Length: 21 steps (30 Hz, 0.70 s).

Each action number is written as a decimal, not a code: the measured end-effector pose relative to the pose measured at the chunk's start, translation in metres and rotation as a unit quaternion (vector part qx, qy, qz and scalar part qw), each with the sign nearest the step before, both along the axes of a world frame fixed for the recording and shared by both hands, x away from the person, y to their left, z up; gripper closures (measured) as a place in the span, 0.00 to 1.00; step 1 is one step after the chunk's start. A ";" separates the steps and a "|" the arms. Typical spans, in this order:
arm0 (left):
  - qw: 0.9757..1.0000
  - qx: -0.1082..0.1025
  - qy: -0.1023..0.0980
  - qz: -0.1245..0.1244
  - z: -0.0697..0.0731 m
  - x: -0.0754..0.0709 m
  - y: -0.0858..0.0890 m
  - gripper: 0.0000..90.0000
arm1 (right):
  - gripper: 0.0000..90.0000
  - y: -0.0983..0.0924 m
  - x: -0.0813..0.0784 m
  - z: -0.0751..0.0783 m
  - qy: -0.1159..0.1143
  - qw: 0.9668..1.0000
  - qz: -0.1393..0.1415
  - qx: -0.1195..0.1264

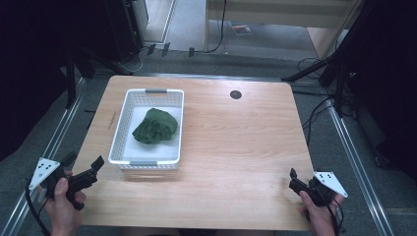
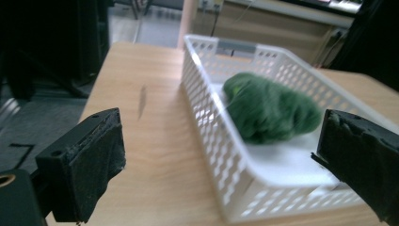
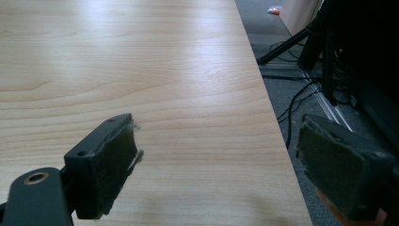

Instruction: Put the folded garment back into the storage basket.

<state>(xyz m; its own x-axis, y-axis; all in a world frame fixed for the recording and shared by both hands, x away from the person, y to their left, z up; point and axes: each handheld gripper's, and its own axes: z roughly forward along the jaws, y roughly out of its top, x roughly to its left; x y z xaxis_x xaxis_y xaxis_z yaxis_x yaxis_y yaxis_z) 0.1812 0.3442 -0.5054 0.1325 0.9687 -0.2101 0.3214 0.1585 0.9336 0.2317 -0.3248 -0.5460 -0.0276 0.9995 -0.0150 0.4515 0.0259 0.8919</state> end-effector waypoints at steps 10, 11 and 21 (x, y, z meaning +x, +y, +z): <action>0.999 0.044 0.026 0.017 -0.043 -0.011 0.017 0.02 | 0.14 -0.001 -0.001 0.000 -0.002 1.000 -0.003 0.007; 0.999 0.042 0.025 0.014 -0.045 -0.012 0.019 0.02 | 0.14 -0.001 -0.001 0.000 -0.002 1.000 -0.003 0.007; 0.999 0.023 0.029 0.015 -0.047 -0.011 0.023 0.02 | 0.14 -0.003 0.000 0.000 0.000 1.000 0.004 0.014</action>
